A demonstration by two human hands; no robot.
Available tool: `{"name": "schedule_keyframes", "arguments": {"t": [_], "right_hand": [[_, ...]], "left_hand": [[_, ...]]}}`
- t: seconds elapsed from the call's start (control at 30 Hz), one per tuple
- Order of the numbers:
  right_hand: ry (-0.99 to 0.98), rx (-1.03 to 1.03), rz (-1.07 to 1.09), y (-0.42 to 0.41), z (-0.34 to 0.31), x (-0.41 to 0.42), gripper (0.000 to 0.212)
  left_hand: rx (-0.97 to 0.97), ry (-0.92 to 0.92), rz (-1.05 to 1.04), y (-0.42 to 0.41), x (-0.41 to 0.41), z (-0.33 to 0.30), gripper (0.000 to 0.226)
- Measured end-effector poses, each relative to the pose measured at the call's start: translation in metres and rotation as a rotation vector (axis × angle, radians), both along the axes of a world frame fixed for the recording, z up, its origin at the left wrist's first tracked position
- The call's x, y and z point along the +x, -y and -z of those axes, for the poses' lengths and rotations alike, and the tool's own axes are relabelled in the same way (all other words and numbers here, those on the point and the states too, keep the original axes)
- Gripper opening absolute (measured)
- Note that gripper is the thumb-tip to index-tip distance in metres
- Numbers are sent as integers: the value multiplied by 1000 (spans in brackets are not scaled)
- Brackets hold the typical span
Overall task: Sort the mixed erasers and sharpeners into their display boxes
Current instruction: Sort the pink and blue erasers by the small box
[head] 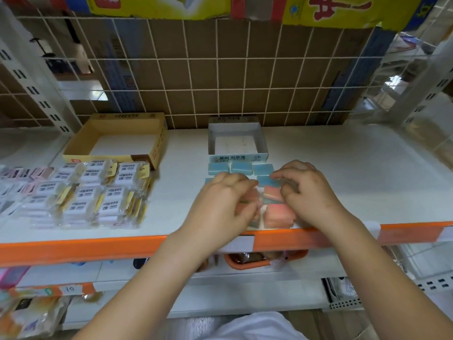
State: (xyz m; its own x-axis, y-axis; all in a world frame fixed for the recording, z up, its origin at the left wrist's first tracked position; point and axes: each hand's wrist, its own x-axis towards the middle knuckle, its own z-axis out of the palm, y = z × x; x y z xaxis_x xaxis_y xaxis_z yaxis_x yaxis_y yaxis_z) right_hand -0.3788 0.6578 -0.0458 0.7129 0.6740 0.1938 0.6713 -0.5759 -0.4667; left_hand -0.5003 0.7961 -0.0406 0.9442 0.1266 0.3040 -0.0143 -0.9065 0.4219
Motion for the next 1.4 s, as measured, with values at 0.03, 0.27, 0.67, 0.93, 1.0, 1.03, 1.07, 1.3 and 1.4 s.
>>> {"name": "schedule_keyframes", "arguments": {"t": [0.03,0.27,0.67,0.93,1.0,1.03,1.07,1.3,1.4], "right_hand": [[23,4,-28,-8,-3,-4,32],[164,42,-298,-102,-23,-62,32],[235,-9,-645,-311,-23,-256,47],[193,-28,-710,-422,-21,-371,49],[177,-42,-715,-446,-23,-386,53],[179,-29,-717,-459,-24,-392,53],[180,-10,-716,-472,-24,-397,52],[163,113,-747,-579,-31,-398,46],[148,64,-765,-621,-39,-393,46]], "left_hand": [[21,20,-42,-11,-7,-4,53],[114,42,-399,-100,-88,-15,51],[86,55,-849,-255,-322,-9,64],[72,15,-977,-344,-454,-7,65],[89,20,-1013,-365,-476,-10,64],[89,20,-1031,-376,-484,-11,63],[84,15,-1044,-388,-492,-12,61],[67,41,-991,-493,-511,-22,60],[84,31,-921,-540,-505,-31,62]]}}
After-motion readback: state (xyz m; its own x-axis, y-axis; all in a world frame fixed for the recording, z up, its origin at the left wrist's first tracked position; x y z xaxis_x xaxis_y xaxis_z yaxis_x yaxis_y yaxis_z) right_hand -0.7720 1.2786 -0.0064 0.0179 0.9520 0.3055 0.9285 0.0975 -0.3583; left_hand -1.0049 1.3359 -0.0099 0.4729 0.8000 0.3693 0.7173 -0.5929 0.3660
